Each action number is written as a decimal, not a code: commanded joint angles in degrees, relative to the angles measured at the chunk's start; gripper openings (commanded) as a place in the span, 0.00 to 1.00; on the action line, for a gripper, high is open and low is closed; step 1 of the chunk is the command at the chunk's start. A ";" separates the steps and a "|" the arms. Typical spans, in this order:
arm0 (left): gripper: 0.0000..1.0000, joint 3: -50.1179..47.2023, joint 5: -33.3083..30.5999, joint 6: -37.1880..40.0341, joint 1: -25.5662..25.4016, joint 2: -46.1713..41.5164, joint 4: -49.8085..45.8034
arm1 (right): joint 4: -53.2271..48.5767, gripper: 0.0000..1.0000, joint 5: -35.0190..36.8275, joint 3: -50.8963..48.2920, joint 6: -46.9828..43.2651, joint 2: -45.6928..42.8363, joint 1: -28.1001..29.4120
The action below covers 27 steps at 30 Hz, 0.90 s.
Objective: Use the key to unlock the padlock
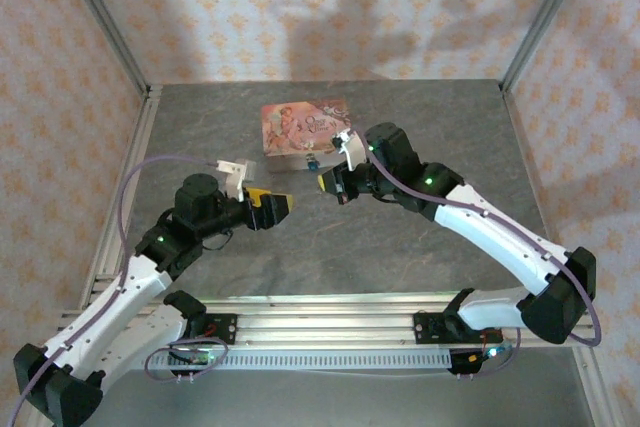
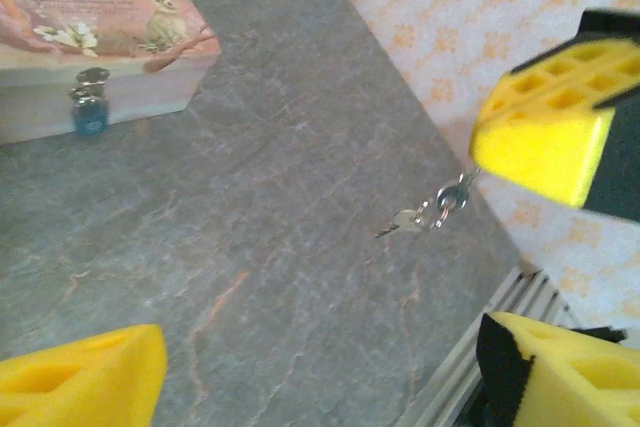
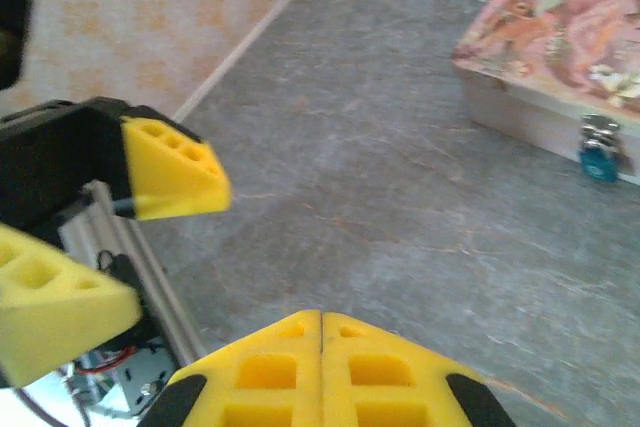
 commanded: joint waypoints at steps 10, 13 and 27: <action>0.46 -3.17 16.95 -13.44 0.09 10.95 36.26 | 17.56 0.00 -15.75 -6.30 9.32 -2.93 -3.50; 0.40 -3.52 17.85 -14.16 0.09 11.60 38.18 | 19.84 0.00 -15.96 -7.65 10.95 -3.72 -4.25; 0.37 -4.14 19.19 -14.59 0.09 14.25 40.25 | 26.36 0.00 -17.42 -9.99 15.24 -4.08 -5.43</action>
